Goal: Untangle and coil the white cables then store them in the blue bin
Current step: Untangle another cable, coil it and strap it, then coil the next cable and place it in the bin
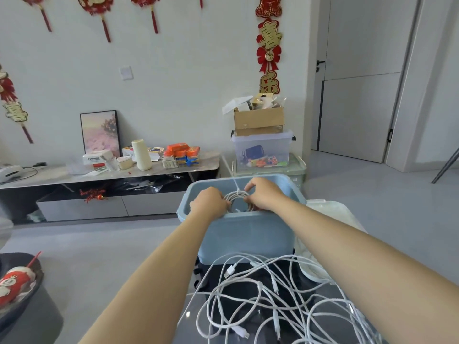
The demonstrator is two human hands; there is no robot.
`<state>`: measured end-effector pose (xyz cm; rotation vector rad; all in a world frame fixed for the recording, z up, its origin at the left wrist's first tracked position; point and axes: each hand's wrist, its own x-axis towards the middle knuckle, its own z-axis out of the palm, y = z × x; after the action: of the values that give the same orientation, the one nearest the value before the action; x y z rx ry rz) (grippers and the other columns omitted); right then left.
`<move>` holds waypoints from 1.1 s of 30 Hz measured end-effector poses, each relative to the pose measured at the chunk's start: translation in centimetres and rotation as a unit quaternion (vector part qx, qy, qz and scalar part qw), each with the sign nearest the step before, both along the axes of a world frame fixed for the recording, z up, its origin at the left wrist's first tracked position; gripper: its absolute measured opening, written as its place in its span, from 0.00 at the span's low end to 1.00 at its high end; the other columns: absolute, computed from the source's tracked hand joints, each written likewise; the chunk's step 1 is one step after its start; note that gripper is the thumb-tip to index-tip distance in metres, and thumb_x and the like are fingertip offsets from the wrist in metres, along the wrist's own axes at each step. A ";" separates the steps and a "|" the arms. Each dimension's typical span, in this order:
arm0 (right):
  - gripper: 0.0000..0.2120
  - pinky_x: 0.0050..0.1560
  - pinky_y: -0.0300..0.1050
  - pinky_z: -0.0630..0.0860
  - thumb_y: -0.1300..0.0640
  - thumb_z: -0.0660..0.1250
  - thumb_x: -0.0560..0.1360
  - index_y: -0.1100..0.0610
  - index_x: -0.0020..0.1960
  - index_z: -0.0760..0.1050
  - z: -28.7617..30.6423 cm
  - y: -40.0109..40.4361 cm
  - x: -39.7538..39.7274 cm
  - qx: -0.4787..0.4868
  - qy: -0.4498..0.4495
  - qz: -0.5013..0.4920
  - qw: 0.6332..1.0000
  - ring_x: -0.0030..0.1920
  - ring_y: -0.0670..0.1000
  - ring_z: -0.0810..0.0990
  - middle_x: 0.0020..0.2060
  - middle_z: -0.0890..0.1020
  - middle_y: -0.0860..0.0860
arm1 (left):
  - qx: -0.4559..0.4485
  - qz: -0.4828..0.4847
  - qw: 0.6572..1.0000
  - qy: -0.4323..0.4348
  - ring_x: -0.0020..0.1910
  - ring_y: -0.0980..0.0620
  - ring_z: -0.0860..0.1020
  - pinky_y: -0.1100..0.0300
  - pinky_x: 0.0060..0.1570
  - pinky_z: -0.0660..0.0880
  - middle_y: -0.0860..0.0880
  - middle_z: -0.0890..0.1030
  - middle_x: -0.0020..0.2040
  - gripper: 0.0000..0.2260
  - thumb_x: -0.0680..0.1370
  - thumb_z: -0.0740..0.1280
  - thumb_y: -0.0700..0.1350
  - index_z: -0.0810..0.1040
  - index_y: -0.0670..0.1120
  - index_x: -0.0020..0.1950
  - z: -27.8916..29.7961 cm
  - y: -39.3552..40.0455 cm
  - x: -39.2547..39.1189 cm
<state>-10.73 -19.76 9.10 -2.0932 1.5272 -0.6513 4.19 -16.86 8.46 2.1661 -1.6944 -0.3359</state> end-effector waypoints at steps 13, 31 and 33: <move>0.11 0.53 0.45 0.78 0.59 0.70 0.70 0.59 0.52 0.81 -1.6 -2.5 2.6 0.023 0.108 -0.011 0.994 0.51 0.55 0.81 0.52 0.83 0.54 | 0.016 0.000 1.000 0.017 0.41 0.45 0.75 0.55 0.42 0.74 0.42 0.82 0.45 0.09 0.76 0.61 0.41 0.80 0.40 0.44 -0.9 -1.3 1.8; 0.07 0.47 0.40 0.72 0.56 0.68 0.75 0.55 0.53 0.81 -1.4 16.6 -1.0 -0.021 -0.213 0.063 0.975 0.43 0.44 0.77 0.39 0.80 0.44 | -0.152 0.007 0.978 0.144 0.41 0.48 0.75 0.60 0.40 0.68 0.48 0.80 0.39 0.10 0.80 0.60 0.46 0.79 0.45 0.46 0.3 17.7 -2.3; 0.08 0.48 0.39 0.73 0.55 0.68 0.75 0.55 0.53 0.81 -3.1 18.5 -0.8 0.000 -0.209 0.070 0.975 0.43 0.44 0.78 0.41 0.81 0.45 | -0.132 0.019 0.974 0.182 0.43 0.48 0.77 0.59 0.42 0.70 0.49 0.80 0.41 0.09 0.79 0.60 0.45 0.80 0.46 0.49 -1.3 19.6 -2.2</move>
<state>-11.55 -1.28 5.95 -1.8889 1.1354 -0.9641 1.94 2.73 7.18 1.8111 -1.4045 -0.4392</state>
